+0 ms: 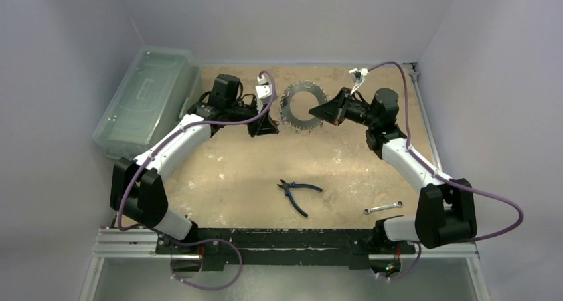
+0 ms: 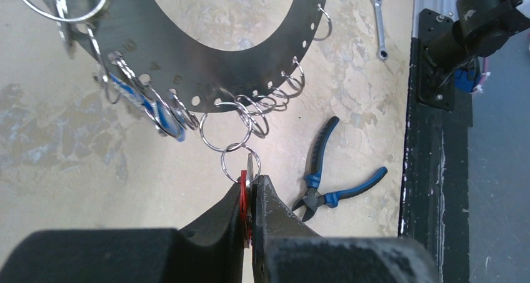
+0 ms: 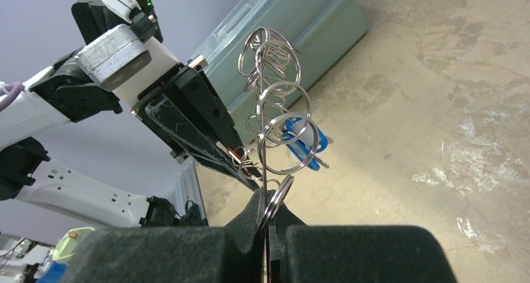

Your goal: Remove the keys from the keyring

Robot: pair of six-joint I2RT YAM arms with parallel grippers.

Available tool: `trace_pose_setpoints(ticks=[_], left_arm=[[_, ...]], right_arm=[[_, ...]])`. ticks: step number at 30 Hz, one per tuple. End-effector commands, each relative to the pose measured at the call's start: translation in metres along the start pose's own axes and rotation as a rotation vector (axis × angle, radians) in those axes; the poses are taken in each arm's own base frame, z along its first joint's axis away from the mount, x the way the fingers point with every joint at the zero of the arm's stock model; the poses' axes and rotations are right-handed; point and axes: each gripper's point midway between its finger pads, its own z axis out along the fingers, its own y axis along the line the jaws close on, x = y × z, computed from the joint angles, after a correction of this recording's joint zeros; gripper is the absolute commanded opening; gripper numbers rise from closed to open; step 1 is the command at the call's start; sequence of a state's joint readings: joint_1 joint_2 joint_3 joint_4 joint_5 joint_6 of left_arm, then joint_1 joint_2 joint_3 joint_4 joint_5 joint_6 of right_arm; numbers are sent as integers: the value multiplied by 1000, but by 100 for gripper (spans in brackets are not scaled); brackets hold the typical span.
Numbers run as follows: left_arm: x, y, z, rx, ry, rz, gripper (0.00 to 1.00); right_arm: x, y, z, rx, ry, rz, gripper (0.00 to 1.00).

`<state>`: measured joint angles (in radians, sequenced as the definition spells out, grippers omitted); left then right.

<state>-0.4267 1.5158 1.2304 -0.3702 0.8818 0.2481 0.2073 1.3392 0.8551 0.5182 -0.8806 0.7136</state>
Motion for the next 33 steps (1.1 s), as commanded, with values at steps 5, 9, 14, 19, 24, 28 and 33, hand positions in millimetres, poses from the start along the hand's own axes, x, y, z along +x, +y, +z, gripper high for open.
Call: trace_pose_setpoints(ticks=[5, 9, 14, 19, 24, 28, 33], left_arm=[[-17, 6, -19, -92, 37, 124, 0], [-19, 2, -20, -76, 43, 148, 0], [-19, -6, -16, -45, 63, 166, 0], [-10, -13, -14, -14, 122, 189, 0], [-6, -13, -25, -14, 203, 266, 0], [-6, -9, -32, -16, 269, 326, 0], [3, -4, -40, 29, 379, 386, 0]], right_arm=[[10, 1, -7, -8, 14, -30, 0], [23, -2, -11, -13, 45, -24, 29], [27, -10, -15, 10, 52, -55, 57], [27, -11, -16, 2, 87, -147, 65], [41, -18, -24, 15, 223, -264, 85], [58, -21, -32, 3, 301, -266, 99], [75, -15, -45, -75, 413, -343, 99]])
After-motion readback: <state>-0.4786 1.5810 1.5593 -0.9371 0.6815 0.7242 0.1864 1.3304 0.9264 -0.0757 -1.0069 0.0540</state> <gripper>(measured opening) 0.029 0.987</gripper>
